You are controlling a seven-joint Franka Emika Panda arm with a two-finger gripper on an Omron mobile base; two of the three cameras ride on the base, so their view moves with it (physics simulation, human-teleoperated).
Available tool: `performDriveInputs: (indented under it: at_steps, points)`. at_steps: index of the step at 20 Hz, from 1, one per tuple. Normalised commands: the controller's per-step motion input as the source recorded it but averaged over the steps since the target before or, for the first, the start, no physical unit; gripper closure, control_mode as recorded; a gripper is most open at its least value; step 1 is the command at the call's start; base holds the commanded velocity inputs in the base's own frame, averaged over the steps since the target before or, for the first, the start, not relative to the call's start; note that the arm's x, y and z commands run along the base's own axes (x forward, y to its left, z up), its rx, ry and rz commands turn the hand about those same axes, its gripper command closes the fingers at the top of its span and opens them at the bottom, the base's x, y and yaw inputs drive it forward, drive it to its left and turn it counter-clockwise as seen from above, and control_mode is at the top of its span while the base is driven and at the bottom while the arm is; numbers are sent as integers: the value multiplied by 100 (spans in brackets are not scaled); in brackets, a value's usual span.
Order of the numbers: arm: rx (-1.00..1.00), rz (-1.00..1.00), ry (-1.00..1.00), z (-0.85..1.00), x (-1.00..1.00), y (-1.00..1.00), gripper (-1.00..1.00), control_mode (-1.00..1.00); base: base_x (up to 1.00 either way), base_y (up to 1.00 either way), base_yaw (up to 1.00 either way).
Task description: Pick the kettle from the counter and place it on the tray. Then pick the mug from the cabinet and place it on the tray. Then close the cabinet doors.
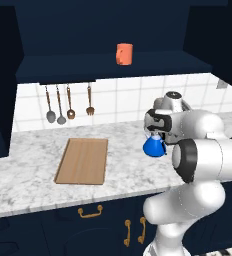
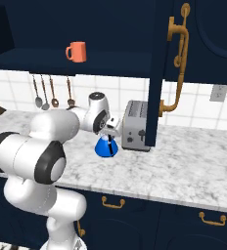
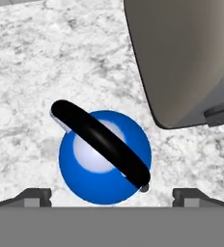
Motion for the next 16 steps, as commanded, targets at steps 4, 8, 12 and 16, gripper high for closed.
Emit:
performDriveInputs:
  at_steps: [4, 8, 12, 16]
  points:
    - [3, -2, 0, -12, 34, -9, -100, -100, 0, 0, 0]
    - [3, 0, 0, -12, 28, -9, -100, -100, 0, 0, 0]
    - [2, -2, 0, -18, 9, 0, -100, -100, 0, 0, 0]
    - [0, -4, 0, -29, 1, 1, -100, -100, 0, 0, 0]
